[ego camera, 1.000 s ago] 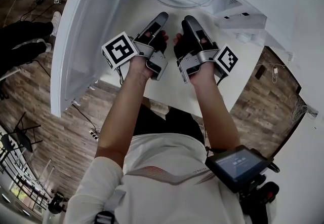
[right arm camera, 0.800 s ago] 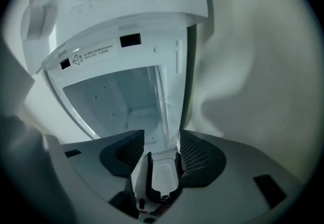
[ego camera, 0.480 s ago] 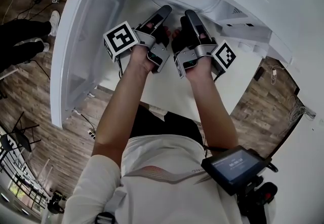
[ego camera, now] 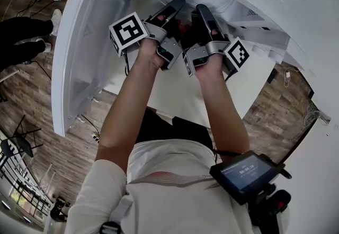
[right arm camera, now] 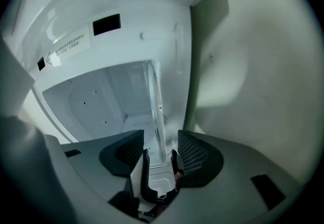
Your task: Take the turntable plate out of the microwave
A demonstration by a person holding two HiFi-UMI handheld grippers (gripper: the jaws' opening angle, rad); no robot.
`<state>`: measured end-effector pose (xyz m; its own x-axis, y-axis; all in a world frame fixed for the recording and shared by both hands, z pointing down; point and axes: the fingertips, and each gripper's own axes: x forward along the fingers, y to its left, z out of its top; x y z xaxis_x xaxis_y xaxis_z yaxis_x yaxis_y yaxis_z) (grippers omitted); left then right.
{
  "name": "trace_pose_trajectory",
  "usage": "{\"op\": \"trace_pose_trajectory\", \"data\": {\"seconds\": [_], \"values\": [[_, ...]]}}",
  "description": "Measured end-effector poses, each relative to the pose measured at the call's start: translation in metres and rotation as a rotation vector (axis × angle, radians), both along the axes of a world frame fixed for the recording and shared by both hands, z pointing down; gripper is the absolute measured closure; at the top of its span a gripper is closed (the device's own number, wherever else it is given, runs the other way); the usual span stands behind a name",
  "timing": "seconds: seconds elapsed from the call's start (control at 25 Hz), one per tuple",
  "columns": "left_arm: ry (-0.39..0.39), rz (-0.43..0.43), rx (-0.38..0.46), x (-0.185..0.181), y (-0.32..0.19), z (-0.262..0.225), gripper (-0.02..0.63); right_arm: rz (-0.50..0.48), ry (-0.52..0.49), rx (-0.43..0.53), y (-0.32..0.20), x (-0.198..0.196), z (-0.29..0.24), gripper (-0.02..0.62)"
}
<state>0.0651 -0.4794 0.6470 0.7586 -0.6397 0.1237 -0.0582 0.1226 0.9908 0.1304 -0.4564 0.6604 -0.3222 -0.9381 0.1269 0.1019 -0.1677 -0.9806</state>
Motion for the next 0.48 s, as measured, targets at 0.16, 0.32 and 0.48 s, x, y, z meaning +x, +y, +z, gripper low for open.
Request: {"op": "trace_pose_trajectory", "data": {"seconds": [0.16,0.32,0.48], "values": [[0.003,0.012,0.003,0.003,-0.001,0.001,0.43,0.007,-0.011,0.005,-0.002,0.003,0.0,0.383],[-0.015,0.024,0.003,0.003,-0.001,0.002,0.46,0.001,0.008,-0.016,-0.001,0.002,0.004,0.443],[-0.042,0.034,0.002,0.002,0.0,0.006,0.506,-0.001,0.03,-0.044,0.002,0.002,0.01,0.488]]}}
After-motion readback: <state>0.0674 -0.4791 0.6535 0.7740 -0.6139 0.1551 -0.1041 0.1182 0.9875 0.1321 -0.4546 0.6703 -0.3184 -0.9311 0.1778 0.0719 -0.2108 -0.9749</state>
